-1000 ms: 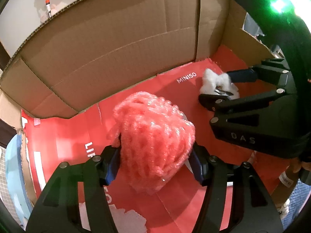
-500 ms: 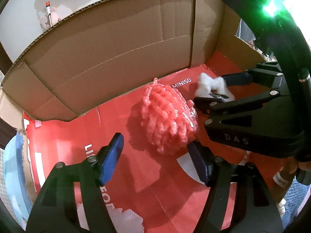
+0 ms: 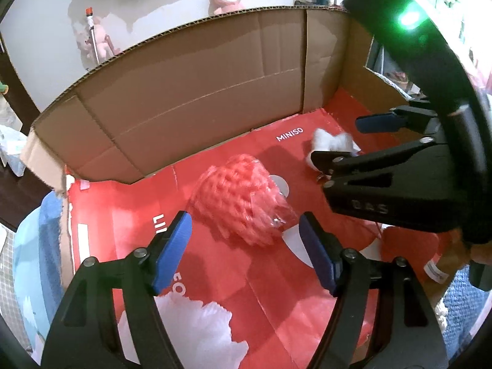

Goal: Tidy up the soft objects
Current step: 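Open the left tool releasing the mesh net while the right tool releases the star in the box, then withdraw both tools from the box back over the blanket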

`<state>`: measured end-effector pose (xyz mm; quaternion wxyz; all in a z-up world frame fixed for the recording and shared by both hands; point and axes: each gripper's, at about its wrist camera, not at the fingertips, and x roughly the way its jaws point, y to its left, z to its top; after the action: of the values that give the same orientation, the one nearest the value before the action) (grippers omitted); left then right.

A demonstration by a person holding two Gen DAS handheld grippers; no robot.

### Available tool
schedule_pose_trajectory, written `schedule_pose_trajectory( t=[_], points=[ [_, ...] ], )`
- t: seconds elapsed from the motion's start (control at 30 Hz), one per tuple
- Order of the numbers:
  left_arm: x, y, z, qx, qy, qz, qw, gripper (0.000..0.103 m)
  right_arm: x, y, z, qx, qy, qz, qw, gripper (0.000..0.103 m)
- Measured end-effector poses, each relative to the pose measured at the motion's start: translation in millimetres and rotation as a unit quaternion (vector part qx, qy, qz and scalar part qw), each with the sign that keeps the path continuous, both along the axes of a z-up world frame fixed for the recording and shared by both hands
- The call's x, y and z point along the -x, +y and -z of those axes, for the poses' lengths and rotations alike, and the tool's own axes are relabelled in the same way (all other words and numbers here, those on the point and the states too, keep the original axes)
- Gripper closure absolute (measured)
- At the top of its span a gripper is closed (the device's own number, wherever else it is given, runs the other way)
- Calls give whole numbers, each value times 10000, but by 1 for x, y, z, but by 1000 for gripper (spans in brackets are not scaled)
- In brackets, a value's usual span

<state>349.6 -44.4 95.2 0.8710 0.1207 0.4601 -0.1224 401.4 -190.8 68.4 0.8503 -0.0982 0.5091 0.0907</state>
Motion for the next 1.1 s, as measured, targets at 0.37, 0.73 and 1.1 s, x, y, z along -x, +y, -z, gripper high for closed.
schedule_pose_trajectory(
  t=[0.37,0.73,1.1],
  points=[
    [25,13,-18,252,-228,-188,9992,31,14,-7,-18,-335,-258,174,9990,34],
    [99,25,-72,647,-1136,-307,9909,18,85,-28,-84,-686,-1050,76,9921,20],
    [203,40,-105,1014,-2205,-320,9696,4,192,-50,-125,-1319,-1830,-184,9741,1]
  ],
)
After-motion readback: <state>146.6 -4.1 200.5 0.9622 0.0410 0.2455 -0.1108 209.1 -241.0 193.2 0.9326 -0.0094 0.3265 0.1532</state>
